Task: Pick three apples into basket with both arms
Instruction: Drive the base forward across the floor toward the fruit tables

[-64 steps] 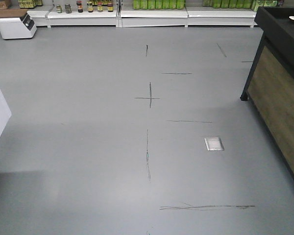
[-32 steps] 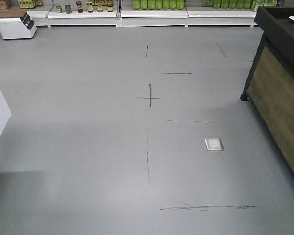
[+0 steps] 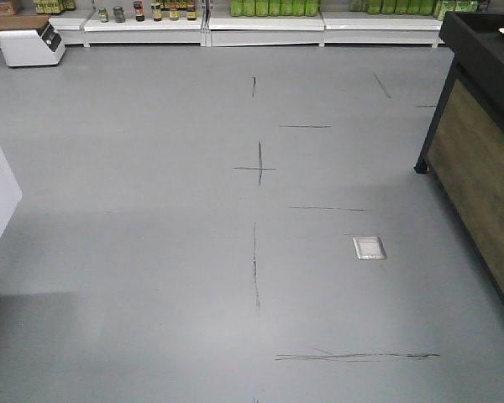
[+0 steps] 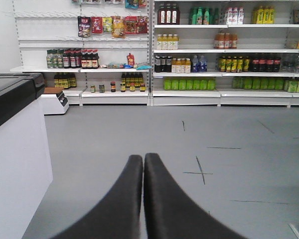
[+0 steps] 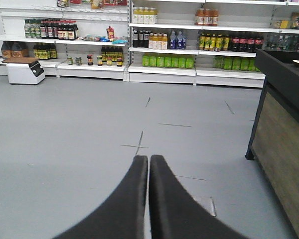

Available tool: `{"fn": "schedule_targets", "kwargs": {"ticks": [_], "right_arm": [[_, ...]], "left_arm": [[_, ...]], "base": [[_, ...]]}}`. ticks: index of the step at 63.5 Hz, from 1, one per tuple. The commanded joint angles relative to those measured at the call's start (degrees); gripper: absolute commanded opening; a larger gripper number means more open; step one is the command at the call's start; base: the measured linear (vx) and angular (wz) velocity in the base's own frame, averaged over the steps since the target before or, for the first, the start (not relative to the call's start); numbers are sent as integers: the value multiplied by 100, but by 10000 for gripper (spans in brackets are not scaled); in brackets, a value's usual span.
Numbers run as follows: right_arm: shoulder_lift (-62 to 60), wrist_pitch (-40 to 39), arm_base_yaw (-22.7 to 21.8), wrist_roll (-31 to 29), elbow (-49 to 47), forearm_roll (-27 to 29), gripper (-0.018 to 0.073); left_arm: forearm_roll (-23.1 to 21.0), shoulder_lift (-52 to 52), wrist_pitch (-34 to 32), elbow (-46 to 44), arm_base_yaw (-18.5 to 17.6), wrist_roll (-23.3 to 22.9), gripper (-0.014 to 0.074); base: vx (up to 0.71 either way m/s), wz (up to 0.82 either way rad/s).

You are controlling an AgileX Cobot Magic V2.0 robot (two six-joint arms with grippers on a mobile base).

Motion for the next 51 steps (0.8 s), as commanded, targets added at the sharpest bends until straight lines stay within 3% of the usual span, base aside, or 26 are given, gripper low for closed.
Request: {"fn": "schedule_targets", "kwargs": {"ticks": [1,51], "right_arm": [[-59,-389,-45,-47,72,-59,-1],[-59,-389,-45,-47,72,-59,-1]], "left_arm": [[-46,-81,-422,139,13,-7,-6],[-46,-81,-422,139,13,-7,-6]], "base": [[1,6],[8,2]]}}
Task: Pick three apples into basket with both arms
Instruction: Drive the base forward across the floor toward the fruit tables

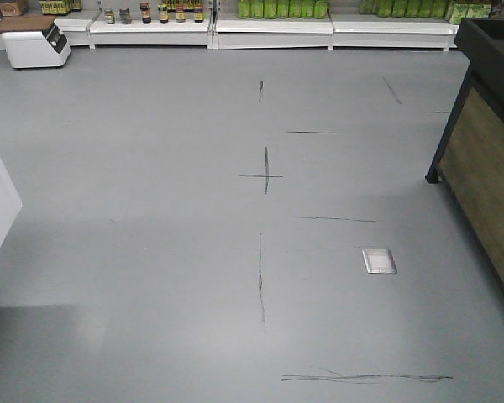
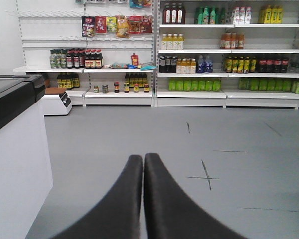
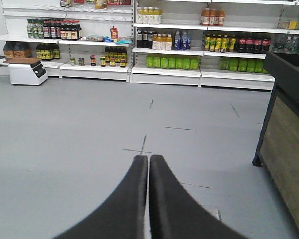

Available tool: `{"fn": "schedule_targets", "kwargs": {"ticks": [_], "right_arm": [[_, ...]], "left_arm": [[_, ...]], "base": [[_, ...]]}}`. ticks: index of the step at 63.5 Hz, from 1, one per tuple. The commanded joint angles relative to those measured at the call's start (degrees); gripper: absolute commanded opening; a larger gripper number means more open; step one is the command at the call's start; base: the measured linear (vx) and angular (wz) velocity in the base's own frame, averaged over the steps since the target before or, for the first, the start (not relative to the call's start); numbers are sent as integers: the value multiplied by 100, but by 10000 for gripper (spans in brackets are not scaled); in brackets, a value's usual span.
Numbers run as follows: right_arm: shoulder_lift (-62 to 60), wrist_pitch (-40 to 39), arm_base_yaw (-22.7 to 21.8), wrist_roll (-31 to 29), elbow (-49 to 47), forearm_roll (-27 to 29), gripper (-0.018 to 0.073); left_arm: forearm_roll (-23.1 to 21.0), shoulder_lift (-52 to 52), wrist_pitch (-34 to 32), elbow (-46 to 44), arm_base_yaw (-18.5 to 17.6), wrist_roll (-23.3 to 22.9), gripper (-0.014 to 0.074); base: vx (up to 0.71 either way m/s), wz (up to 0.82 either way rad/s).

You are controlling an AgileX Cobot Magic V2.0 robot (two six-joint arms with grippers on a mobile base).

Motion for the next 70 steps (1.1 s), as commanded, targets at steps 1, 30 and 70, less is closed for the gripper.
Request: {"fn": "schedule_targets", "kwargs": {"ticks": [1,30,70], "right_arm": [[-59,-389,-45,-47,72,-59,-1],[-59,-389,-45,-47,72,-59,-1],[-59,-389,-45,-47,72,-59,-1]], "left_arm": [[-46,-81,-422,139,13,-7,-6],[-46,-81,-422,139,13,-7,-6],[-46,-81,-422,139,13,-7,-6]], "base": [[11,-4],[11,7],[15,-1]]}}
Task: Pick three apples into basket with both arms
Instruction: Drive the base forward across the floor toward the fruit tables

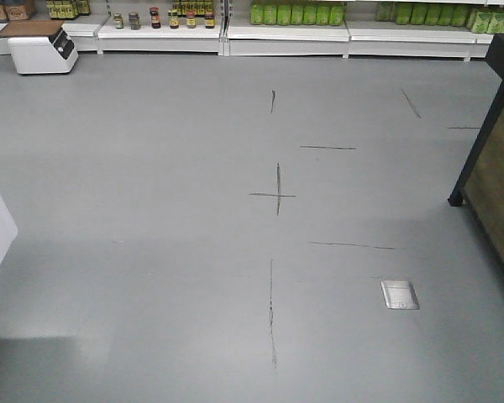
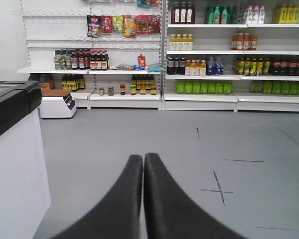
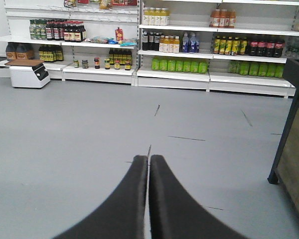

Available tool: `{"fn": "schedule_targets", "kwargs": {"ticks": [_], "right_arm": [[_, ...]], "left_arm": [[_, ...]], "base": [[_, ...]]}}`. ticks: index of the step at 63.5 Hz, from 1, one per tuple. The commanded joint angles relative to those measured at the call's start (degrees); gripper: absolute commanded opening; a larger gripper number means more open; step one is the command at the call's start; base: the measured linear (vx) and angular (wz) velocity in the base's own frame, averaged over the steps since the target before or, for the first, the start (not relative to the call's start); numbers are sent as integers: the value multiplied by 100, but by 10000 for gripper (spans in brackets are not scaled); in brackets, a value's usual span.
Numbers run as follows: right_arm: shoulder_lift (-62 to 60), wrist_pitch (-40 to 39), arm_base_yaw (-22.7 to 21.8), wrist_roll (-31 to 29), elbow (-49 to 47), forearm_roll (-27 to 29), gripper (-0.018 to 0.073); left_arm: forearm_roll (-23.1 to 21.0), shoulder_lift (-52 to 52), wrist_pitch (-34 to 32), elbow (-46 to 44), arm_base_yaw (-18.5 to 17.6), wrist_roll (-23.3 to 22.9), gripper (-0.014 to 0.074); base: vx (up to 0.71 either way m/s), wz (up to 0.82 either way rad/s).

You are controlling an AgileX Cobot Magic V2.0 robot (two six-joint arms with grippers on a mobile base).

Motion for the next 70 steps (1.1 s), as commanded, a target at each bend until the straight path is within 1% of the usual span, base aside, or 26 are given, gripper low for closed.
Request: {"fn": "schedule_targets", "kwargs": {"ticks": [1,43,70], "right_arm": [[-59,-389,-45,-47,72,-59,-1],[-59,-389,-45,-47,72,-59,-1],[-59,-389,-45,-47,72,-59,-1]], "left_arm": [[-46,-81,-422,139,13,-7,-6],[-46,-81,-422,139,13,-7,-6],[-46,-81,-422,139,13,-7,-6]], "base": [[19,-3],[18,-5],[17,-14]]}}
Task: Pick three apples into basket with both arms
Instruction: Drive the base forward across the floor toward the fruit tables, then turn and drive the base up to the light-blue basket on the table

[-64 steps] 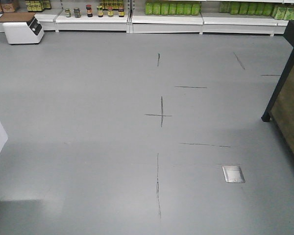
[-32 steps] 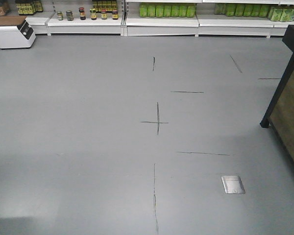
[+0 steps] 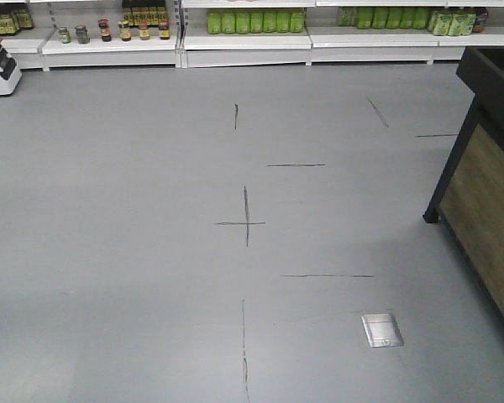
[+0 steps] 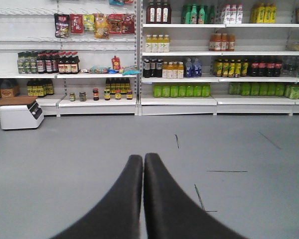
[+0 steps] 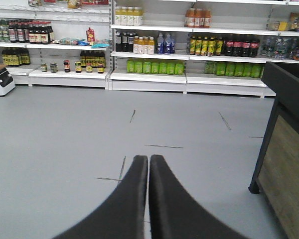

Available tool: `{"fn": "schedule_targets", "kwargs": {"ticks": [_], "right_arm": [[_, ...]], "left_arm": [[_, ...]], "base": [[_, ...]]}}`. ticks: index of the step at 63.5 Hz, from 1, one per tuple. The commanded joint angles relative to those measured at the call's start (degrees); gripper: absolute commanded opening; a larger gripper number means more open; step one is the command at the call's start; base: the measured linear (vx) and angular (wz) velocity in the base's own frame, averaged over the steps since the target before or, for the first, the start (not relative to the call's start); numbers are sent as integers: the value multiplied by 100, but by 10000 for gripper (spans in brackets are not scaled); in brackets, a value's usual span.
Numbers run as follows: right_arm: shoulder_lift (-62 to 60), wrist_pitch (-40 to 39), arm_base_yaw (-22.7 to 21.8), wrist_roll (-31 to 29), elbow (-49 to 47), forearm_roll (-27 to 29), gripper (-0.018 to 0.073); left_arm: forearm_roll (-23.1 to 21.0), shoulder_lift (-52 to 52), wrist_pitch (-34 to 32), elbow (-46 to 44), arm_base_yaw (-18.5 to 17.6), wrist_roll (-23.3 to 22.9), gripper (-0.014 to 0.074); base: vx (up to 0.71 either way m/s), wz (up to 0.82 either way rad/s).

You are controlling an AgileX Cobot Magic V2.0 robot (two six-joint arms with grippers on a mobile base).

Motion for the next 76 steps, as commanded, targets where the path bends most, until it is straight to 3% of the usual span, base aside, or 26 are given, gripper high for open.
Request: {"fn": "schedule_targets", "kwargs": {"ticks": [1,76], "right_arm": [[-59,-389,-45,-47,72,-59,-1],[-59,-389,-45,-47,72,-59,-1]], "left_arm": [[-46,-81,-422,139,13,-7,-6],[-46,-81,-422,139,13,-7,-6]], "base": [[17,-20],[14,-40]]}}
